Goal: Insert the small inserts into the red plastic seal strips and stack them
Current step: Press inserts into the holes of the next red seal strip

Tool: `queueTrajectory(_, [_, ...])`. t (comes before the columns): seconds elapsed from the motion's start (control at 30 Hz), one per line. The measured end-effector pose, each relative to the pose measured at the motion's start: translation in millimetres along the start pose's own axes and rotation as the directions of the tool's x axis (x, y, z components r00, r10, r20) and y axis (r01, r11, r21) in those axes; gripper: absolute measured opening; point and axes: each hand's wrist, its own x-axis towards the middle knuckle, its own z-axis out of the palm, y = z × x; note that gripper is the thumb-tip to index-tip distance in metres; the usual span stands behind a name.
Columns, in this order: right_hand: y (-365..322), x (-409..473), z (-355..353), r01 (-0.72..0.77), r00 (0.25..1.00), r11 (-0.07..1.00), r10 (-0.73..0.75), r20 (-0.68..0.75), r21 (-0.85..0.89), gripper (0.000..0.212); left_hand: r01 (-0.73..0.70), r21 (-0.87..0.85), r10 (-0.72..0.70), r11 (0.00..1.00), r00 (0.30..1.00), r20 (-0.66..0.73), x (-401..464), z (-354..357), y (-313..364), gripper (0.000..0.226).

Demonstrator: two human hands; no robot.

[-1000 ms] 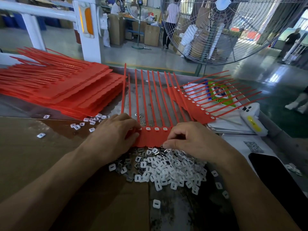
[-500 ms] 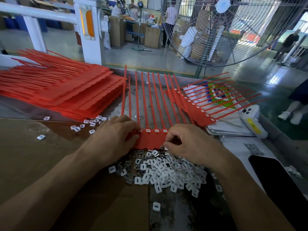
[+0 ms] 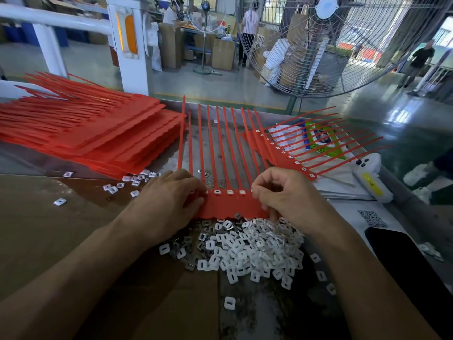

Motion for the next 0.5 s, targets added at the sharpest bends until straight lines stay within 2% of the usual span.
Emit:
queueTrajectory(0.3, [7.3, 3.8, -2.8, -0.061, 0.993, 0.997, 0.065, -0.098, 0.037, 0.025, 0.007, 0.0, -0.007, 1.0, 1.0, 0.005, -0.8, -0.8, -0.2, 0.038])
queueTrajectory(0.5, [6.4, 2.2, -1.0, -0.051, 0.987, 0.998, 0.046, -0.152, -0.031, 0.023, 0.008, 0.002, -0.008, 1.0, 1.0, 0.015, -0.9, -0.1, -0.3, 0.038])
